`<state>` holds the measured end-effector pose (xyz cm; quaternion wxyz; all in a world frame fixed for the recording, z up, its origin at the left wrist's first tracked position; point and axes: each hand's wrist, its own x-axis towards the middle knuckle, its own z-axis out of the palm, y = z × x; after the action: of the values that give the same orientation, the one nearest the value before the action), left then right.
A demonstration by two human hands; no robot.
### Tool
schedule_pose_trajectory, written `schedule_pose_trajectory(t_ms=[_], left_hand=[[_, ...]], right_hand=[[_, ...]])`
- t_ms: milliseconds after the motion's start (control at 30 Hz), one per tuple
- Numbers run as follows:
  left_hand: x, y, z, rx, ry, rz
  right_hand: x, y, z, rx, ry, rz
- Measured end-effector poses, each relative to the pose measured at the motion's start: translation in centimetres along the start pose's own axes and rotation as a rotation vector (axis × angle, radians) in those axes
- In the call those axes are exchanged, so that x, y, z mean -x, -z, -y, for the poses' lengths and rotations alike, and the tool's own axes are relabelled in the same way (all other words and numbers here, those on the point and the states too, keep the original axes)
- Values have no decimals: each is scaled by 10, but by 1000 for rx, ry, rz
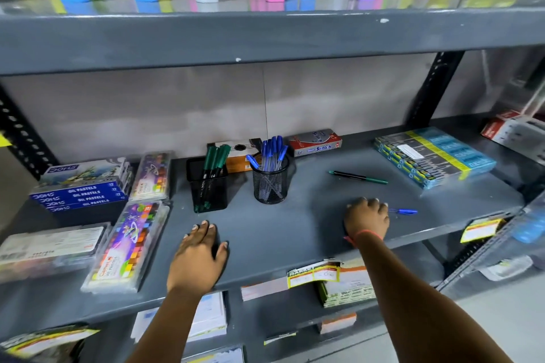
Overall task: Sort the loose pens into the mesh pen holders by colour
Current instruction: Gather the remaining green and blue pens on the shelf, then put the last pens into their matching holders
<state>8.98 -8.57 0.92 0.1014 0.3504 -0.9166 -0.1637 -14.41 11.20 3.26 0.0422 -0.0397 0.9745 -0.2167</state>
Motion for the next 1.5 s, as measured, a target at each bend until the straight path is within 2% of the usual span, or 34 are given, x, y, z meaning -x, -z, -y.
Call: schedule_pose_trajectory(t_ms=[133,233,333,433,567,633,700,767,833,900,1000,1133,1233,1333,1400,1500], left_hand=[[0,0,1,-11,12,5],[0,0,2,-13,16,12],[0,1,2,-11,19,21],[0,1,2,-3,11,18],[0,2,3,13,2,21],[0,2,3,15,3,19],[0,2,2,15,7,14],[0,2,2,12,11,12],[0,2,2,5,13,13],[0,2,2,-6,16,14],[-1,2,1,-22,12,17],[-1,2,1,-25,12,19],[-1,1,2,-20,11,21],[-1,1,3,-12,10,20],[0,1,3,-8,10,19],[-1,1,2,3,10,16]], right_hand=[[12,-7,6,-58,112,16],[26,-13,23,-38,267,80],[42,-23,35,-94,360,65],[46,-27,43,-136,341,40],[34,-17,54,50,281,95],[27,-6,62,31,244,114],[20,6,76,-166,200,72],[14,21,96,-471,185,-20],[9,37,121,-773,222,-130],[5,50,147,-920,314,-238],[6,49,171,-819,483,-233],[7,17,172,-493,583,-26],[4,2,160,-488,509,6],[1,-1,141,-511,395,-146],[-5,0,126,-509,316,-187],[-17,-4,101,-322,219,-148]])
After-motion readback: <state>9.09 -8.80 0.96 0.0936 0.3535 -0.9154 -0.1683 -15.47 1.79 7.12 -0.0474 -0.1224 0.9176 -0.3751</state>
